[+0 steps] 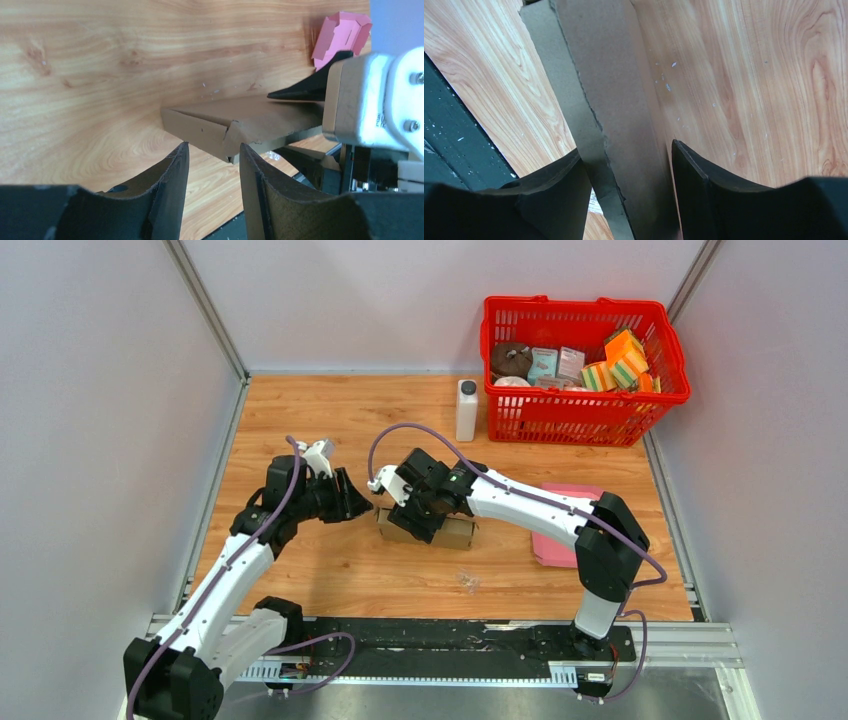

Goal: Fold the paper box

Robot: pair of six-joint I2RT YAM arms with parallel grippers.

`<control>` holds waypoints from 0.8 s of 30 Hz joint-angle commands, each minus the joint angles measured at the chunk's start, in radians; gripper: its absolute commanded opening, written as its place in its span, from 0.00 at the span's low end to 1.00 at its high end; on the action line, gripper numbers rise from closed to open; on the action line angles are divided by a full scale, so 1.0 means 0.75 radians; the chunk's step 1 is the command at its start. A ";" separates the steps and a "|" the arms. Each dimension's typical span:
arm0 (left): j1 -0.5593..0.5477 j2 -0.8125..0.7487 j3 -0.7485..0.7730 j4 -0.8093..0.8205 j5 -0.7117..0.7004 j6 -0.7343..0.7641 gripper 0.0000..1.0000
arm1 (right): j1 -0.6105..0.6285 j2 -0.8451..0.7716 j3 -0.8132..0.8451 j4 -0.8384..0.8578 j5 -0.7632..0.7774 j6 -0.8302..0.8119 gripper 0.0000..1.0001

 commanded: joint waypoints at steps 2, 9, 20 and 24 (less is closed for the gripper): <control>-0.039 0.078 0.106 0.062 0.059 0.137 0.52 | -0.049 -0.075 -0.016 0.065 -0.074 0.045 0.61; -0.097 0.104 0.106 0.052 0.063 0.192 0.57 | -0.098 -0.065 0.013 0.074 -0.158 0.053 0.61; -0.158 0.278 0.206 0.103 0.038 0.202 0.51 | -0.100 -0.061 0.015 0.068 -0.180 0.049 0.57; -0.164 0.293 0.212 0.122 0.036 0.202 0.45 | -0.100 -0.063 0.019 0.067 -0.182 0.049 0.56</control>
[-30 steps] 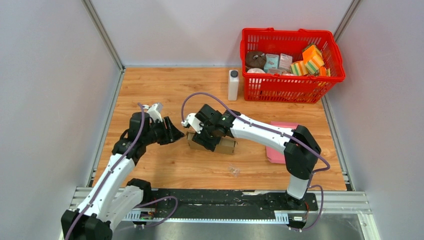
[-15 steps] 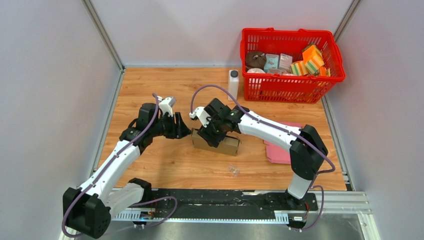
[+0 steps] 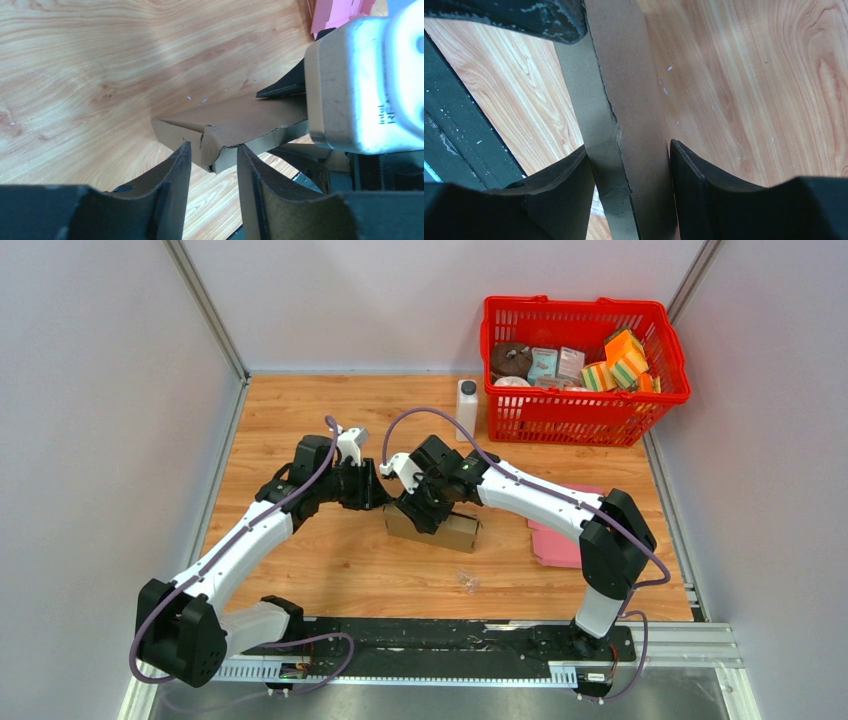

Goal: Fold the paper box

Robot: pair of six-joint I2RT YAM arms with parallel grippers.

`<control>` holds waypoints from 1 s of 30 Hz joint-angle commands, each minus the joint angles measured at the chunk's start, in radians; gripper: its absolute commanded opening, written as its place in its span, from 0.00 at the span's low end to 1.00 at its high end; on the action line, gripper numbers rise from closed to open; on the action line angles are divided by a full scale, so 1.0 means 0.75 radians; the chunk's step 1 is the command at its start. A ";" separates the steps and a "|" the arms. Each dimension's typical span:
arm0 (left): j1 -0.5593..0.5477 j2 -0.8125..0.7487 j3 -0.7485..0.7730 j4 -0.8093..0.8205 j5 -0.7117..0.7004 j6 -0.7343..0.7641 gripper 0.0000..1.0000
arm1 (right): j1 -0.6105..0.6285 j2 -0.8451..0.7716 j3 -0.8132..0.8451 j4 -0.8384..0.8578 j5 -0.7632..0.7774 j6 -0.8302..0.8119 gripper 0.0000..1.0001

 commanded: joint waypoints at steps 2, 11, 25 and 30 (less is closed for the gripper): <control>-0.016 0.016 0.061 0.067 0.011 0.029 0.41 | 0.002 -0.047 0.030 0.037 -0.026 0.012 0.56; -0.055 0.024 0.049 0.057 -0.029 0.025 0.26 | 0.000 -0.051 0.034 0.043 -0.039 0.018 0.54; -0.069 0.000 0.026 0.012 -0.111 0.003 0.06 | -0.012 -0.133 0.001 0.092 -0.061 0.141 0.62; -0.069 0.026 0.031 0.018 -0.028 -0.144 0.00 | -0.012 -0.113 0.007 0.086 -0.032 0.145 0.62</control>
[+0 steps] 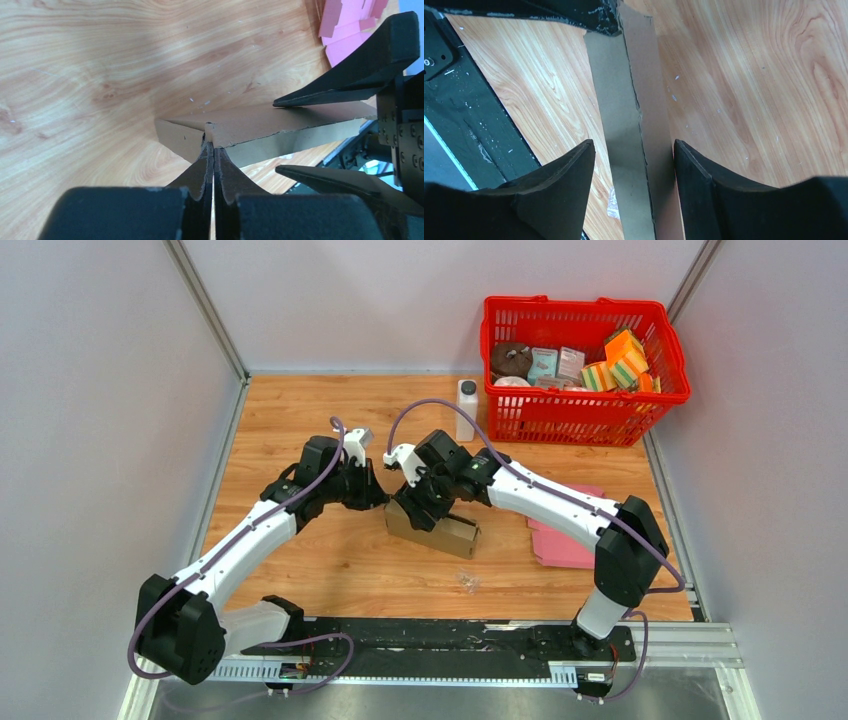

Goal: Fold the paper box

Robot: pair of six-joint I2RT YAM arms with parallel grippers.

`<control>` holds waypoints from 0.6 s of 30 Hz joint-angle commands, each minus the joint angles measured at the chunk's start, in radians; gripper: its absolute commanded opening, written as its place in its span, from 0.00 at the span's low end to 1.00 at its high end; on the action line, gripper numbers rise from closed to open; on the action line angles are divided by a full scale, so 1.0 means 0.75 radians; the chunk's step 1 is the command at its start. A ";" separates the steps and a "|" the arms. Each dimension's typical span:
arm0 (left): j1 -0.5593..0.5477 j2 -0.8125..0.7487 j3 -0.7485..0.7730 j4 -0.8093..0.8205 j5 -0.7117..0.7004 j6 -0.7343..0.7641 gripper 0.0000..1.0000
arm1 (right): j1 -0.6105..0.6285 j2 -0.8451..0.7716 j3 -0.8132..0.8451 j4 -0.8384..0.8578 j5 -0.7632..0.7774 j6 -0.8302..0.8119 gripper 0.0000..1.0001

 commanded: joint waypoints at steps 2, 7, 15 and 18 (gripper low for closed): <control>-0.005 0.028 0.017 -0.010 0.085 -0.146 0.00 | -0.005 -0.021 0.015 0.045 0.014 0.036 0.62; -0.005 0.026 -0.017 -0.066 -0.018 -0.120 0.00 | -0.072 -0.053 0.029 0.010 0.079 0.228 0.64; -0.005 0.040 0.001 -0.076 -0.007 -0.130 0.00 | -0.185 -0.343 -0.003 -0.407 0.200 0.617 0.73; -0.007 0.038 0.017 -0.096 -0.012 -0.118 0.00 | -0.232 -0.474 -0.111 -0.415 0.157 0.603 0.72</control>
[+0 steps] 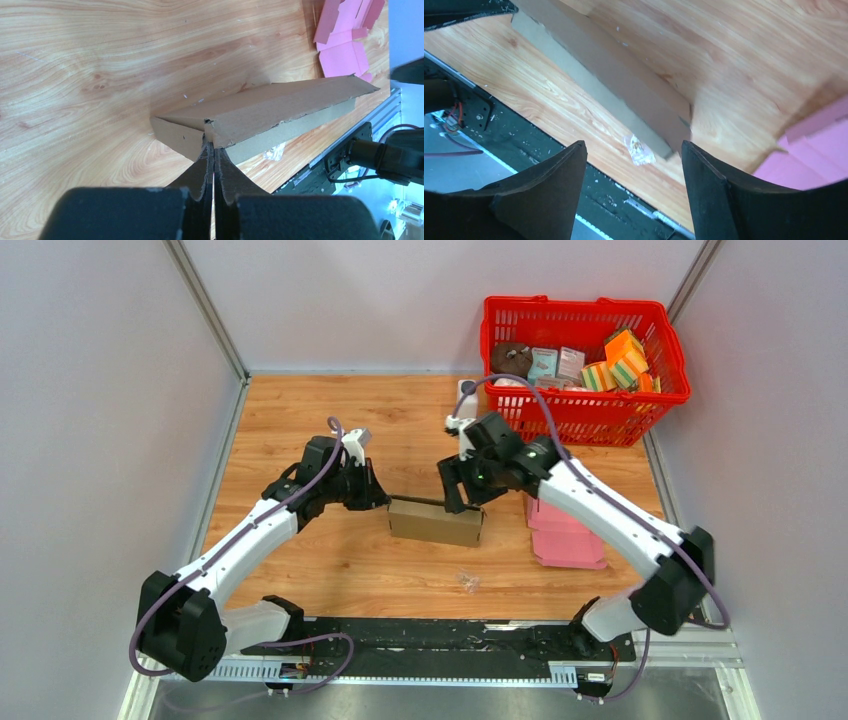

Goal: Fold the paper box

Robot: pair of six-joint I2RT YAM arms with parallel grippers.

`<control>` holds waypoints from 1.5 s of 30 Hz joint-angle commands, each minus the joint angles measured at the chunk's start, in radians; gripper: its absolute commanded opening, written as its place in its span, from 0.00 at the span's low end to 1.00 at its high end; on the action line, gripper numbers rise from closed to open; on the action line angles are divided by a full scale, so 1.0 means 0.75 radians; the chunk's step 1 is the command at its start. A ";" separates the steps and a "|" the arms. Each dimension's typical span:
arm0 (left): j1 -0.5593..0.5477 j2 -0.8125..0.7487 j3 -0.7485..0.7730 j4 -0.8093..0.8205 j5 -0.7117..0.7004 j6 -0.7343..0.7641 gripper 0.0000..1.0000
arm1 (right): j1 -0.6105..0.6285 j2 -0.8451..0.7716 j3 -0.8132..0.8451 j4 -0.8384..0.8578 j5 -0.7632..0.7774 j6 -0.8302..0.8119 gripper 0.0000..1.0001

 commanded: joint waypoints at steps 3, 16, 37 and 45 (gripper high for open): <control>-0.007 0.034 0.036 -0.080 -0.006 -0.003 0.00 | -0.073 -0.235 -0.124 -0.118 -0.018 0.101 0.64; -0.026 0.043 0.046 -0.086 -0.012 -0.011 0.00 | -0.179 -0.270 -0.322 0.090 -0.072 0.007 0.40; -0.042 0.061 0.024 -0.062 -0.008 -0.034 0.00 | -0.177 -0.210 -0.263 0.148 -0.069 0.082 0.08; -0.050 0.063 0.016 -0.051 -0.010 -0.046 0.00 | -0.175 -0.149 -0.126 -0.004 -0.131 0.231 0.00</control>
